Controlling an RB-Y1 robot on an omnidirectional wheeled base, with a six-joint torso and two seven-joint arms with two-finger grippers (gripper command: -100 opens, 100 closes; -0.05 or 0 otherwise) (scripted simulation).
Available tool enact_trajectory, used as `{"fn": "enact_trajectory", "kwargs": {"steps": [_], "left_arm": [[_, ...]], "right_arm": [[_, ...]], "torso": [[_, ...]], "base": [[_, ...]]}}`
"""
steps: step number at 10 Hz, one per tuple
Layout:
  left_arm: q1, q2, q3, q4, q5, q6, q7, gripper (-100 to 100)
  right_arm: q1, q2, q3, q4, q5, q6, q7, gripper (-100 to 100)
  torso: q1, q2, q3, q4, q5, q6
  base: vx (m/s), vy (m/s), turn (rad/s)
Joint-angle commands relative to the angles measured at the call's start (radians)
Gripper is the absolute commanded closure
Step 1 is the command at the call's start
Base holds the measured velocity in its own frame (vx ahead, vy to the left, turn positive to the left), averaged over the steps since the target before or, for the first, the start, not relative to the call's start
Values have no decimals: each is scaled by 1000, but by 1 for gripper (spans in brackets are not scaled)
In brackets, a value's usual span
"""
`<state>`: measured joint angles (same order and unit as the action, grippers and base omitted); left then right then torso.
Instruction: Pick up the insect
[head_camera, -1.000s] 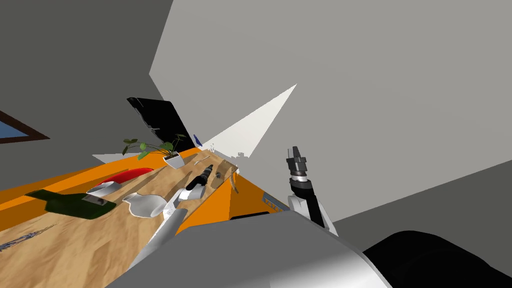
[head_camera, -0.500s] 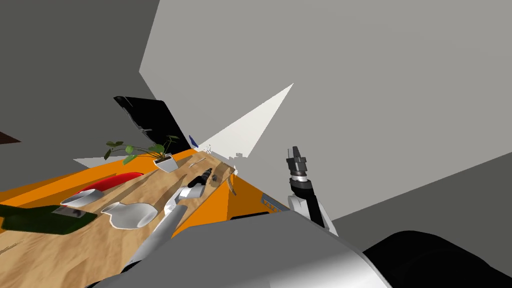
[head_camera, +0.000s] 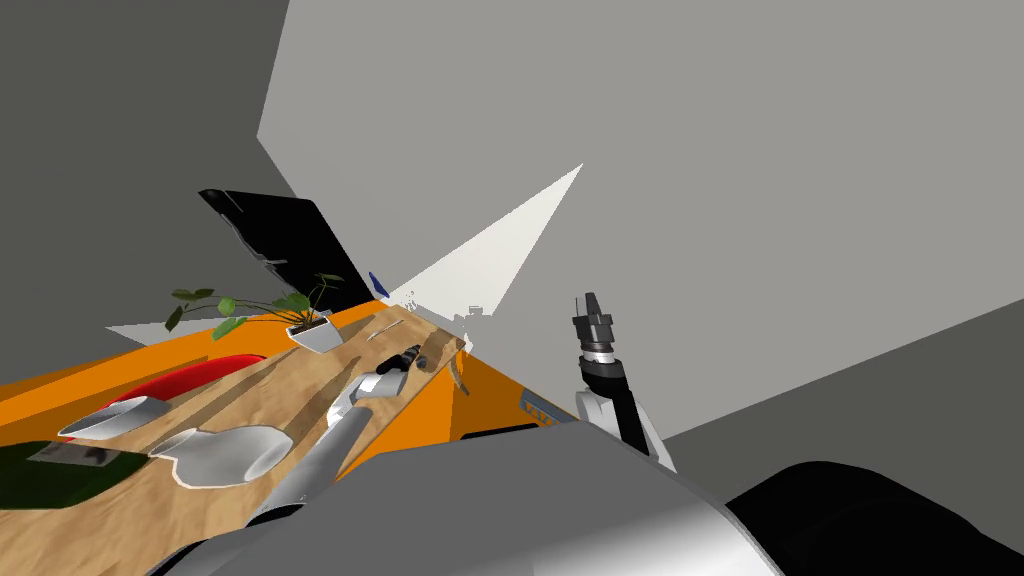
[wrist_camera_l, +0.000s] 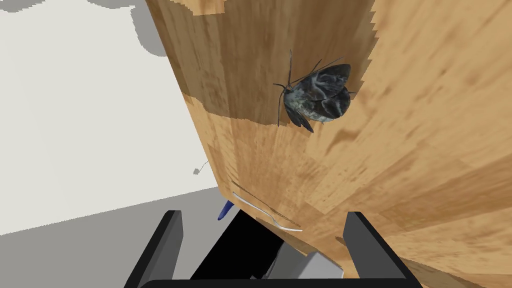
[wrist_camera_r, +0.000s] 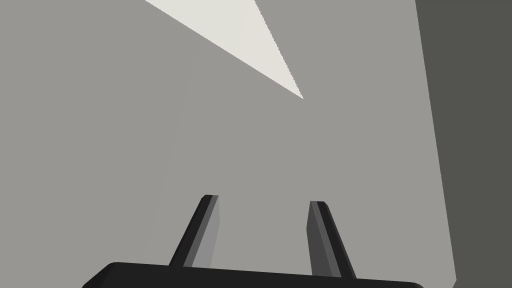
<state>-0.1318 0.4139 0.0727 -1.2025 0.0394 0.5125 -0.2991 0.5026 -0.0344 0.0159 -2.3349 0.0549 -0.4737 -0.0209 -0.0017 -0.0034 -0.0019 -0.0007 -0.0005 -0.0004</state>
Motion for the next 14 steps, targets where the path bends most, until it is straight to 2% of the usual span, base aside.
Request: {"fn": "enact_trajectory", "kwargs": {"steps": [1,2,3,8,12,13,14], "left_arm": [[-14,25,-16,50,8,40,-5,-100],[-25,40,-26,84,12,61,-7,-100],[-25,40,-26,92,12,61,-7,-100],[-60,99,-76,244,32,137,-12,-100],[-63,115,-102,309,43,166,-13,-100],[-72,109,-98,316,37,147,-12,-100],[-73,109,-99,322,37,147,-12,0]], "right_arm": [[0,0,0,0,0,0,0,0],[0,0,0,0,0,0,0,0],[0,0,0,0,0,0,0,0],[0,0,0,0,0,0,0,0],[0,0,0,0,0,0,0,0],[0,0,0,0,0,0,0,0],[0,0,0,0,0,0,0,0]], "torso": [[0,0,0,0,0,0],[-1,-1,-1,0,0,0],[-1,-3,-2,-1,0,0],[-1,-2,-1,-1,0,0],[1,1,0,0,0,0],[0,0,0,0,0,0],[1,2,1,0,0,-1]], "base": [[81,-38,-98],[103,-45,-78],[76,-41,-31],[80,-31,-69],[57,-20,-40],[28,-7,-9],[0,0,0]]}}
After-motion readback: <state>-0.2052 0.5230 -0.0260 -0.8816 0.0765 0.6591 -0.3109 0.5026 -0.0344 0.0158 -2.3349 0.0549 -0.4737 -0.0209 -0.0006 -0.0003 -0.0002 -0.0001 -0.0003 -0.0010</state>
